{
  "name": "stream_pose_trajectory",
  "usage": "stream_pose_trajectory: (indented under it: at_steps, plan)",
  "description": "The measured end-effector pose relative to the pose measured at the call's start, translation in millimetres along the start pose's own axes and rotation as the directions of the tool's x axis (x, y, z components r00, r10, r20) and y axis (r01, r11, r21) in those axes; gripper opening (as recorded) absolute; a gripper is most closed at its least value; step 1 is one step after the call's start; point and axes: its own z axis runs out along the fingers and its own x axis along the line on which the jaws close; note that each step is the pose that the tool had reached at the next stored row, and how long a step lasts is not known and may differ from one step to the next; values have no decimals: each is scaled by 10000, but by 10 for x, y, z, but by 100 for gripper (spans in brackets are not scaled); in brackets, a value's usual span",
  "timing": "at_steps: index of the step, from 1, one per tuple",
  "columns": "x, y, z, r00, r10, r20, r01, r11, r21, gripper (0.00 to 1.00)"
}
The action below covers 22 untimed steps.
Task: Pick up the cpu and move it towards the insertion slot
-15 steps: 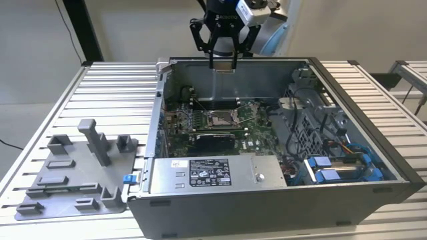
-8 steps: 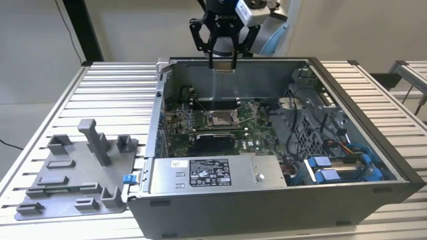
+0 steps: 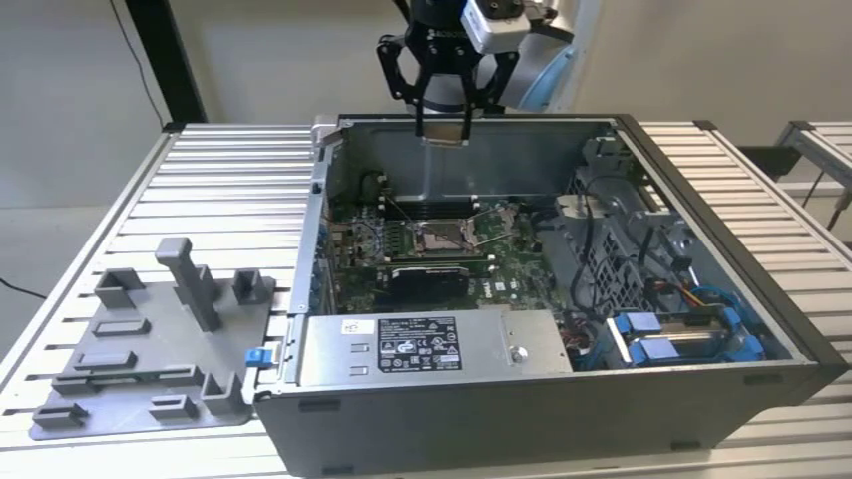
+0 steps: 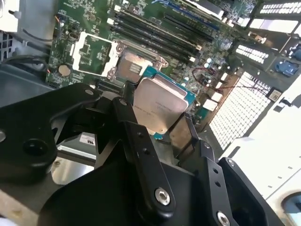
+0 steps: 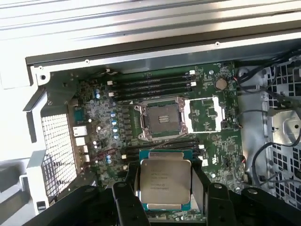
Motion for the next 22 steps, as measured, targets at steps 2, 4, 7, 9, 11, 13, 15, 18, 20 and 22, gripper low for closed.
stream_pose_trajectory:
  at_steps: [2,4,7,9,11,13,15,18,20,22]
  plan:
    - [0,0,1,9994,349,-2,-349,9994,6,0]
    - [0,0,1,9976,688,-4,-688,9976,12,0]
    - [0,0,2,9926,1212,-8,-1212,9926,19,0]
    - [0,0,3,9848,1735,-11,-1735,9848,28,0]
    - [0,0,4,9780,2084,-11,-2084,9780,34,0]
    - [0,0,5,9705,2412,-13,-2412,9705,39,0]
    - [0,0,5,9611,2762,-14,-2762,9611,46,0]
    - [0,0,6,9464,3230,-15,-3230,9464,55,0]
    - [0,0,7,9331,3597,-16,-3597,9330,61,0]
    - [0,0,8,9177,3972,-16,-3971,9177,68,0]
